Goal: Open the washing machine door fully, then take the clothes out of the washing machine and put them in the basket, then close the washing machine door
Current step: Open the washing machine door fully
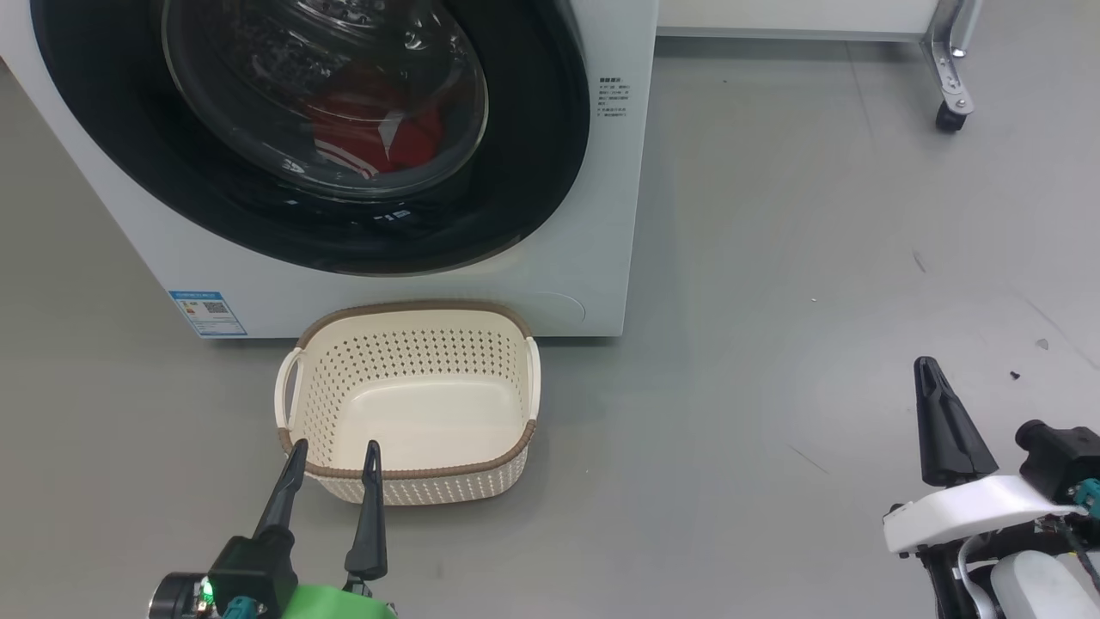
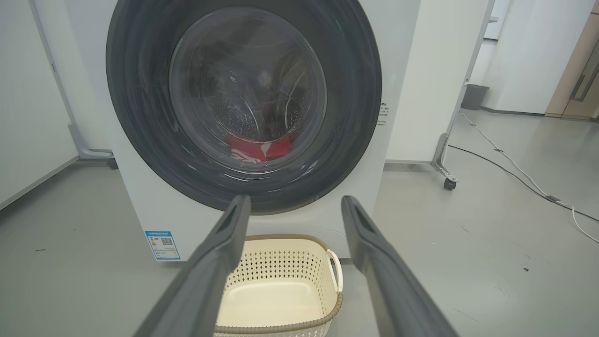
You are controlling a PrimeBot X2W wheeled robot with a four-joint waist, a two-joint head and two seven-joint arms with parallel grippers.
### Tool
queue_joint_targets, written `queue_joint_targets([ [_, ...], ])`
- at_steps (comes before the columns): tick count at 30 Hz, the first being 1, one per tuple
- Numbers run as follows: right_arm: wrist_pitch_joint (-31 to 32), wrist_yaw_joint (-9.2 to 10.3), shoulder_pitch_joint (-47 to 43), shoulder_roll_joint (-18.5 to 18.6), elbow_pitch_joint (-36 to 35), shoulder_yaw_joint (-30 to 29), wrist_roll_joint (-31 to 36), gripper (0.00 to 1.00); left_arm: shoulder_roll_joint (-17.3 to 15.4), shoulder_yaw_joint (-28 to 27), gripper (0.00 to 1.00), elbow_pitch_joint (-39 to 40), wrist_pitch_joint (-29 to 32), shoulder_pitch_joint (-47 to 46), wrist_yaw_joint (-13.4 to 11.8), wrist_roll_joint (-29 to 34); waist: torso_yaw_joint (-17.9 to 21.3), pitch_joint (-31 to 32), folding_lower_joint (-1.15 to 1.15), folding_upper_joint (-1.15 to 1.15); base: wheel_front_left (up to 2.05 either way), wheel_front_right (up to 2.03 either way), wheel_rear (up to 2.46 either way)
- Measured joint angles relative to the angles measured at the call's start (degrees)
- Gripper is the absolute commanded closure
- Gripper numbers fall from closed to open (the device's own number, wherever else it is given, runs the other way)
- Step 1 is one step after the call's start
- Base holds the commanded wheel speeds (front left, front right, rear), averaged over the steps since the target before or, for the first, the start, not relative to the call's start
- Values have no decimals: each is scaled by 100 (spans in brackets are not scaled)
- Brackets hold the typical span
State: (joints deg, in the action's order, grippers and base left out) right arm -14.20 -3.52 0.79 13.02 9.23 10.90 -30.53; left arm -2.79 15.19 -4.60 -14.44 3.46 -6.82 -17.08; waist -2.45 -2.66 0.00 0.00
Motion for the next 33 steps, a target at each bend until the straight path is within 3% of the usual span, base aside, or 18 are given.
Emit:
queue_joint_targets([
  [7, 27, -187, 157, -36, -101, -252, -669, 100, 0, 140, 0, 144, 0, -105, 0, 0, -175, -198, 0, 0, 0, 0, 0],
  [15, 521, -297, 651, 1, -218, -505, -1756, 100, 0, 308, 0, 288, 0, -155, 0, -5, -430, -497, 0, 0, 0, 0, 0],
  [33, 2262, -314, 2399, 816, -668, -1039, -3642, 100, 1, 799, 0, 759, 0, -417, -1, -166, -1092, -1472, 0, 0, 0, 0, 0],
])
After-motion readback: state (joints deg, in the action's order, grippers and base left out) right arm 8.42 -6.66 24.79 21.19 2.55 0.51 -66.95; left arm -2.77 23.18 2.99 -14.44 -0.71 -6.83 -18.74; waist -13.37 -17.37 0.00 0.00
